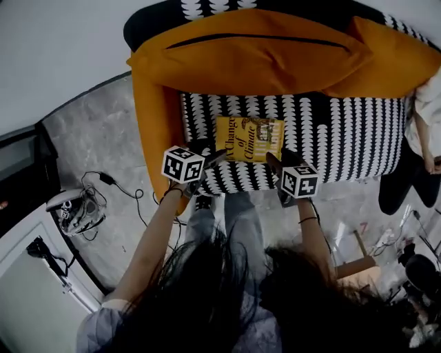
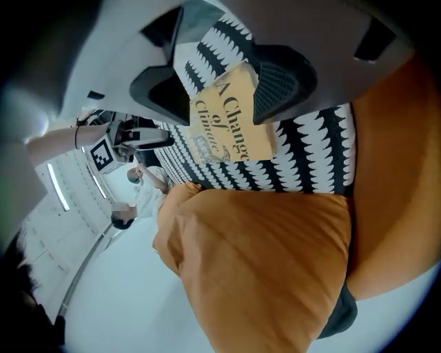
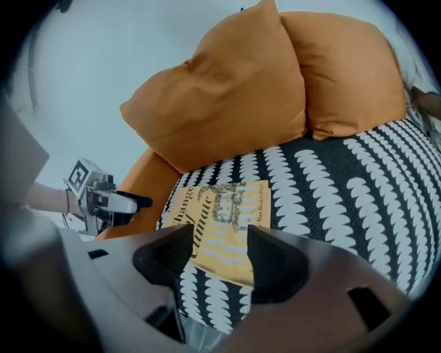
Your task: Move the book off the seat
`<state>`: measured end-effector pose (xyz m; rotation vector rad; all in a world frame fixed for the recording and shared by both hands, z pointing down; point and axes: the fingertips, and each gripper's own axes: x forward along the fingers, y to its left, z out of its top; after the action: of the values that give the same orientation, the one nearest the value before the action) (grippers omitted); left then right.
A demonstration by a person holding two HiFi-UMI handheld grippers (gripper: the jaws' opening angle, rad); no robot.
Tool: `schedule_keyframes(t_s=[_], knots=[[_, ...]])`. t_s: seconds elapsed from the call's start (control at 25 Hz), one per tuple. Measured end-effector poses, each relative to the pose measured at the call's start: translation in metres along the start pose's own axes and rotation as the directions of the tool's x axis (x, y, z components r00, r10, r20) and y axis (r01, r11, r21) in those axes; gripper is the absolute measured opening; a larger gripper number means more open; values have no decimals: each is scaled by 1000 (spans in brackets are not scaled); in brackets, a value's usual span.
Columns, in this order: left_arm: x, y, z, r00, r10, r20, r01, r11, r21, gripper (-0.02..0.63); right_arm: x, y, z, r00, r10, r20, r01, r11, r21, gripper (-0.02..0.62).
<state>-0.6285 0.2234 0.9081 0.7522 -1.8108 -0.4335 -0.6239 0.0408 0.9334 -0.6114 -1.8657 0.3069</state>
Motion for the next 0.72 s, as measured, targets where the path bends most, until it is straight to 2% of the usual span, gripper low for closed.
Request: schedule_keyframes(t_s=[0.2, 0.36, 0.48, 0.6, 0.72], knots=[[23, 26, -10, 1000, 17, -15, -19, 991, -130, 298, 26, -22, -7, 999, -35, -37, 36, 999, 25, 250], [36, 36, -9, 1000, 8, 8, -6, 978, -210, 298, 34, -28, -7, 1000, -18, -16, 18, 999, 26, 250], [51, 39, -13, 1000, -3, -28, -2, 979, -202, 305, 30, -34, -6, 1000, -6, 12, 5, 999, 37, 250], [63, 38, -31, 994, -24, -109, 4, 984, -179, 308, 25, -45, -11, 999, -33, 39, 29, 993, 116, 252], [71, 36, -47, 987, -41, -155, 15, 987, -162, 308, 38, -54, -27, 999, -39, -9, 40, 981, 190, 255]])
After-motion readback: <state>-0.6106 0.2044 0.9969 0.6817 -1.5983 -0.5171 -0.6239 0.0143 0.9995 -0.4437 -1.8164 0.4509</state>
